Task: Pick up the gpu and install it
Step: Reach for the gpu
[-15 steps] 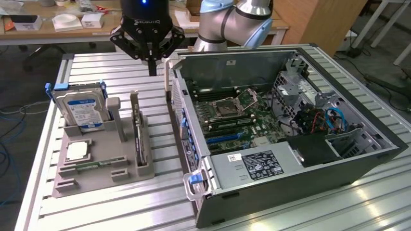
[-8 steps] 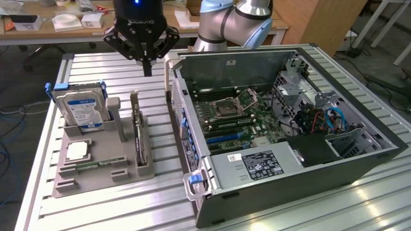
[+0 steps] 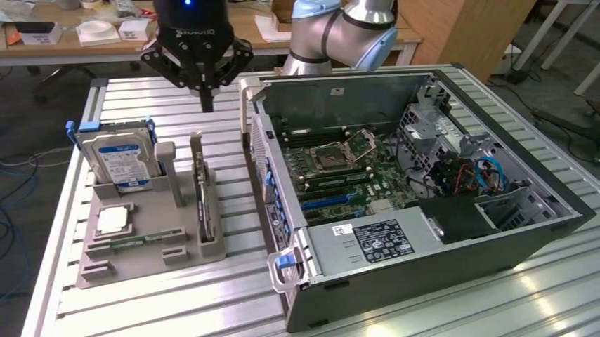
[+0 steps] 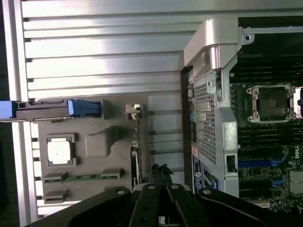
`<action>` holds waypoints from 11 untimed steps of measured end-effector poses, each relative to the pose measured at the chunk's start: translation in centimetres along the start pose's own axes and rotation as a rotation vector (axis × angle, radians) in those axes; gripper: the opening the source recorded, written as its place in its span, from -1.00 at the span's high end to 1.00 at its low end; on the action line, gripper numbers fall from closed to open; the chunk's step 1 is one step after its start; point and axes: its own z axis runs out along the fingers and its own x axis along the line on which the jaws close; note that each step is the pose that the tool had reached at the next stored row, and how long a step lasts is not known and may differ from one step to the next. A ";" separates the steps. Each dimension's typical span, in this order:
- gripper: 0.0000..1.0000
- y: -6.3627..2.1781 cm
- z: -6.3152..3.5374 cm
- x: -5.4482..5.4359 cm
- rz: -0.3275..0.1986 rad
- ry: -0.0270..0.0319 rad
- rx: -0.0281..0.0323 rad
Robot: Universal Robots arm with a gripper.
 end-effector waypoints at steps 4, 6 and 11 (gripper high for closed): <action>0.80 -0.05 -0.02 0.6 0.000 0.0000 0.0000; 0.80 -0.08 -0.03 0.9 0.000 0.0001 0.0000; 0.80 -0.17 -0.05 1.8 0.000 0.0001 0.0000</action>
